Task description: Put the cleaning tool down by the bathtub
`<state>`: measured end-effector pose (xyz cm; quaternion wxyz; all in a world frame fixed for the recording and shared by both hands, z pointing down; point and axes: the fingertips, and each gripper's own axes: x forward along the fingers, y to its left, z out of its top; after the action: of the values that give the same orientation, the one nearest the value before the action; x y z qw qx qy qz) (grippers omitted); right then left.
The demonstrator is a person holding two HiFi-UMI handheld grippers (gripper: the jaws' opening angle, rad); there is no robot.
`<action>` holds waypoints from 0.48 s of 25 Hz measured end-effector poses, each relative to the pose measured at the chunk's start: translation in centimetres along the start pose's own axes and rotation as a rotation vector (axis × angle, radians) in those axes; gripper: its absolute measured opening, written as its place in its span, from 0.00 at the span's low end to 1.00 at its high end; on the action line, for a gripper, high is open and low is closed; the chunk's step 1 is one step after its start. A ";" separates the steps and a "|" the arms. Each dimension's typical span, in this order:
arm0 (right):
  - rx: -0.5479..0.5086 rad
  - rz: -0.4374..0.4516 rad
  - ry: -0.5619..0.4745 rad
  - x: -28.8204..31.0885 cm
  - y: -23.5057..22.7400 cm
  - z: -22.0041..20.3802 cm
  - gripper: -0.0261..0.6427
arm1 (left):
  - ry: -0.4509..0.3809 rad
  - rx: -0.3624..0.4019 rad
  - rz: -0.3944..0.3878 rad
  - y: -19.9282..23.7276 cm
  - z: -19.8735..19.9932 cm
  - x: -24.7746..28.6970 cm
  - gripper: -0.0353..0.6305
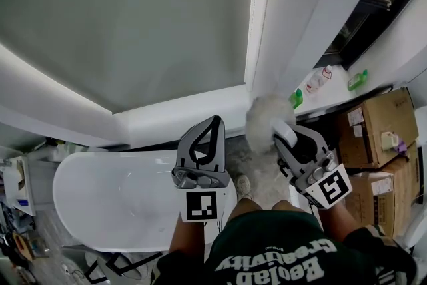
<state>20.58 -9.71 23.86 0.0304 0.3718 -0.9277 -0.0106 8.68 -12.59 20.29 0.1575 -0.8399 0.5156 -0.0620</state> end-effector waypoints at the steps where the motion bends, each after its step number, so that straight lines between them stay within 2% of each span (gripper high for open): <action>1: -0.002 0.003 0.000 0.3 0.1 0.0 0.18 | 0.000 -0.003 -0.001 0.2 -0.1 0.2 0.06; 12: 0.001 -0.009 0.039 1.3 -0.1 -0.8 0.18 | 0.002 -0.022 -0.037 0.8 -1.0 2.1 0.06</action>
<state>19.78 -10.71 24.75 0.0484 0.3764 -0.9252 -0.0032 8.71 -14.98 20.85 0.1466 -0.8511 0.5006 -0.0599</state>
